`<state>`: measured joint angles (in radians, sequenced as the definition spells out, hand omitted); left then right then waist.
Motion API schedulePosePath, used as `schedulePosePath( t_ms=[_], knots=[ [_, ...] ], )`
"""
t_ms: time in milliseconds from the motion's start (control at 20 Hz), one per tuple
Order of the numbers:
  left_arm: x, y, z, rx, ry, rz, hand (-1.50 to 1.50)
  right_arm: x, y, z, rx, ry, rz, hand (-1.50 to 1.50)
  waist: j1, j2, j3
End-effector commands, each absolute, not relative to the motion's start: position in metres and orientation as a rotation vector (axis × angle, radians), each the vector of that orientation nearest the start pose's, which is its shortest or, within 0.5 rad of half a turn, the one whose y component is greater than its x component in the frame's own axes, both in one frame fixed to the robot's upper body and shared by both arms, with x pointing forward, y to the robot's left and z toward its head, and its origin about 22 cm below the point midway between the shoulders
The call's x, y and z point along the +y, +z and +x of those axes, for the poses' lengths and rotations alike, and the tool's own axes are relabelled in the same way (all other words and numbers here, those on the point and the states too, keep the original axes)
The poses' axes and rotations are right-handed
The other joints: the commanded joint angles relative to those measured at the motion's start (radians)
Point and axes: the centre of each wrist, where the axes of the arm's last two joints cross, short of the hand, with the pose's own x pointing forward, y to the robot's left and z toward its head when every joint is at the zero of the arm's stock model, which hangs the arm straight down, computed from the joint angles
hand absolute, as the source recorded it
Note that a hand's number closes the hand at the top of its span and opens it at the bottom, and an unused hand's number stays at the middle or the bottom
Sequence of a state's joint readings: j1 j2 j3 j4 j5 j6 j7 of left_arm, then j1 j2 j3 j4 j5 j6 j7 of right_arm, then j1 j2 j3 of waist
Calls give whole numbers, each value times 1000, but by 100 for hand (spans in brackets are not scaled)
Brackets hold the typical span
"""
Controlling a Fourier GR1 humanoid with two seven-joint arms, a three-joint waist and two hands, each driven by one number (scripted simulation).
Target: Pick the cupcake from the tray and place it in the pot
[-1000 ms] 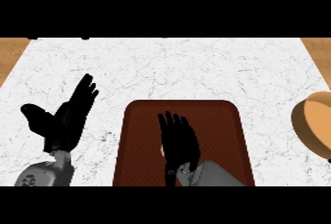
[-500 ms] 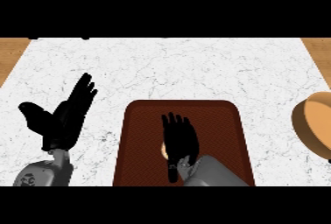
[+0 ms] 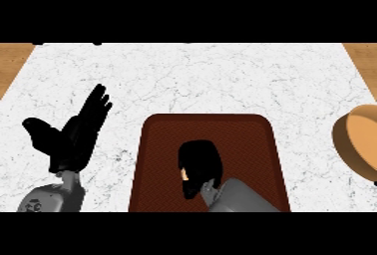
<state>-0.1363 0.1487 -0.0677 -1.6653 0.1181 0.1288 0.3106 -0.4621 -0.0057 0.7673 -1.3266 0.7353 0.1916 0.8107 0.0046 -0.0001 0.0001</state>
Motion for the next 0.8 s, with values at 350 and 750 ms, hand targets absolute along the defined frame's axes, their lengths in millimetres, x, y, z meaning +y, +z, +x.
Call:
schedulePosePath(
  t_ms=[350, 750],
  knots=[
    [264, 50, 252, -1434, 115, 135, 0, -260, 44, 271, -731, 780, -984, 150, -169, -31, 2],
    [268, 60, 246, -1452, 111, 126, 0, -408, 118, 214, -729, 642, -1251, 150, -143, -29, -1]
  ],
)
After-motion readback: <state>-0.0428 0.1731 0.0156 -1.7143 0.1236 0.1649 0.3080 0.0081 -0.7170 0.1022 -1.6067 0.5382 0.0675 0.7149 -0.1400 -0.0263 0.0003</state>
